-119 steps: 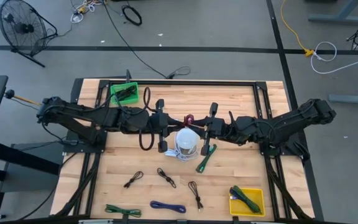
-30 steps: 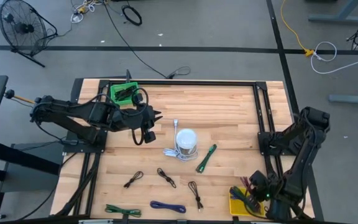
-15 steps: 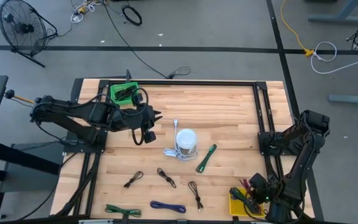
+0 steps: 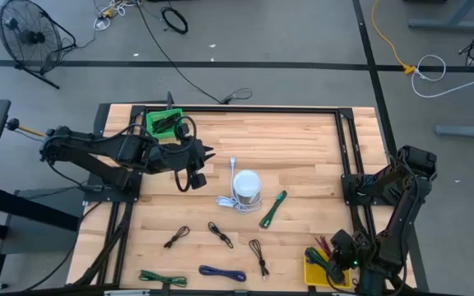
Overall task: Pick & Place USB Port
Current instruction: Put the red black charger cable into the yellow basket
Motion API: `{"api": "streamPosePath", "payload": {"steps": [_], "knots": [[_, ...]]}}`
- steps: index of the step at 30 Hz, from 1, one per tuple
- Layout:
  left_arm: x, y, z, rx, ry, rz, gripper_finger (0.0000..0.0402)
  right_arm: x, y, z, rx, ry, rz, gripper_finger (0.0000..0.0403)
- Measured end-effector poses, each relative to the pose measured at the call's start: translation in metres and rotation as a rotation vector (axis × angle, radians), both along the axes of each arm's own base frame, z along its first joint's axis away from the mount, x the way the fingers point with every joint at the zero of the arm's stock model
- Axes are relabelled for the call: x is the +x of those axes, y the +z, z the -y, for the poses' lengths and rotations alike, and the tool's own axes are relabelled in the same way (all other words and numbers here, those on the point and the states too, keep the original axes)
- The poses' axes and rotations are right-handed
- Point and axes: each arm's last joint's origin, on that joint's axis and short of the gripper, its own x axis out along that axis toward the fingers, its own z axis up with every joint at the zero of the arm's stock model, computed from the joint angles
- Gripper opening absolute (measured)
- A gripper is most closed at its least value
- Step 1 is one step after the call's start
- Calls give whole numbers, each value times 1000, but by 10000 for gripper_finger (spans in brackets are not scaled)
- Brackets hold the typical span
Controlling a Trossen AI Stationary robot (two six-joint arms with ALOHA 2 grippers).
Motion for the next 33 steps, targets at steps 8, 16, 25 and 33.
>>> {"api": "streamPosePath", "payload": {"steps": [8,16,25,33], "knots": [[0,0,0,-9,6,5,76,2,1,-2,-21,75,41,5],[0,0,0,-14,9,7,76,-4,-1,-2,-42,96,62,5],[0,0,0,-14,9,8,76,-17,-22,4,-67,124,61,5],[0,0,0,-13,11,9,76,-24,-28,2,-39,126,123,5]]}}
